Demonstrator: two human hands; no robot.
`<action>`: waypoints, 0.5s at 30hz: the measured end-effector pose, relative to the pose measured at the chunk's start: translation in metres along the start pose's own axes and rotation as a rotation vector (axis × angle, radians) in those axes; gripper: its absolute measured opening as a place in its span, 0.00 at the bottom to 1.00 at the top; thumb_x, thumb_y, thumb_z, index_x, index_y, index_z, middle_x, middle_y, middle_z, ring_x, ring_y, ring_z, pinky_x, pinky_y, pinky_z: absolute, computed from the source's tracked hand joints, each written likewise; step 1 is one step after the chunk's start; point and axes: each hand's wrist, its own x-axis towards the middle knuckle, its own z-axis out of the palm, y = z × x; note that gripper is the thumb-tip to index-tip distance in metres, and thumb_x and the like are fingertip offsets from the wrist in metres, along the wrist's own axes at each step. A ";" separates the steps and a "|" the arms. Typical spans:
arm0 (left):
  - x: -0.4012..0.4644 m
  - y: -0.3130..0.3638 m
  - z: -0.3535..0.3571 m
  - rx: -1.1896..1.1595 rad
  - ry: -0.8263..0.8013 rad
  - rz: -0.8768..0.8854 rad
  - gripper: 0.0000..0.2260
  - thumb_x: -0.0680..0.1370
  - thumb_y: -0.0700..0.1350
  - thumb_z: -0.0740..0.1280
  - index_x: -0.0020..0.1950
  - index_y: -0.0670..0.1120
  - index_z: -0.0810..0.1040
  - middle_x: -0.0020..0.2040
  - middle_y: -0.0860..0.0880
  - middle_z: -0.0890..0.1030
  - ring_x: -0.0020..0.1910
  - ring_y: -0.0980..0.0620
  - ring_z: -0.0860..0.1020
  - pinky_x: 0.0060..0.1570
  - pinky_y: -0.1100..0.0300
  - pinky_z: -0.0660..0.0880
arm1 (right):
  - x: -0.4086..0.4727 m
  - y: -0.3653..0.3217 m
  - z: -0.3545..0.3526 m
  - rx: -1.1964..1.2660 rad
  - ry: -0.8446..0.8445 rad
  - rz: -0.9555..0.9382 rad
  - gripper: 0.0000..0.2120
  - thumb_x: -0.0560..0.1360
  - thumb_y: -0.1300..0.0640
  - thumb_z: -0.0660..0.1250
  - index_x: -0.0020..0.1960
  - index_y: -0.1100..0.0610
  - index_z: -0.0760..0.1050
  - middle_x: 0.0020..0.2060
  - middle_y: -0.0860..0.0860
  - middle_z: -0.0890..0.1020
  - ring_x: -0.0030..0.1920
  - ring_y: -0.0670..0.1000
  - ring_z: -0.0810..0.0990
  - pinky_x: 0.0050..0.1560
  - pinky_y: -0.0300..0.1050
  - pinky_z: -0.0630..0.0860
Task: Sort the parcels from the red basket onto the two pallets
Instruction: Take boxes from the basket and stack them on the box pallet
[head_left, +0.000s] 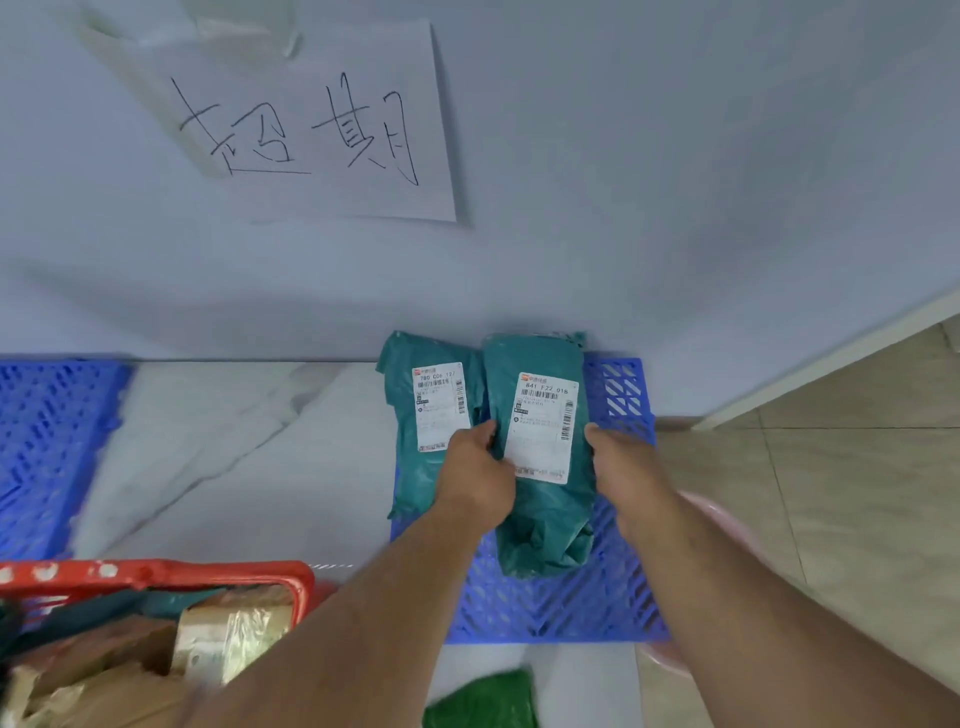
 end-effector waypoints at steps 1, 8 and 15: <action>0.009 -0.001 0.003 0.006 0.004 -0.007 0.28 0.82 0.35 0.65 0.82 0.46 0.67 0.77 0.50 0.73 0.66 0.53 0.76 0.64 0.67 0.68 | 0.008 -0.002 0.002 -0.015 -0.008 -0.009 0.13 0.82 0.52 0.64 0.44 0.59 0.79 0.41 0.55 0.78 0.41 0.52 0.74 0.39 0.48 0.68; 0.039 -0.012 0.014 0.087 -0.012 -0.074 0.31 0.83 0.37 0.64 0.85 0.49 0.58 0.80 0.48 0.69 0.68 0.44 0.78 0.53 0.64 0.76 | 0.033 0.003 0.020 -0.018 -0.114 0.048 0.13 0.85 0.52 0.64 0.46 0.54 0.82 0.44 0.48 0.84 0.46 0.51 0.82 0.47 0.46 0.78; 0.023 -0.015 0.009 -0.013 -0.034 -0.094 0.29 0.83 0.39 0.62 0.84 0.52 0.62 0.64 0.46 0.83 0.33 0.55 0.77 0.25 0.64 0.72 | 0.021 0.008 0.013 -0.051 -0.098 0.029 0.11 0.86 0.52 0.62 0.58 0.55 0.82 0.51 0.53 0.84 0.49 0.51 0.83 0.49 0.47 0.78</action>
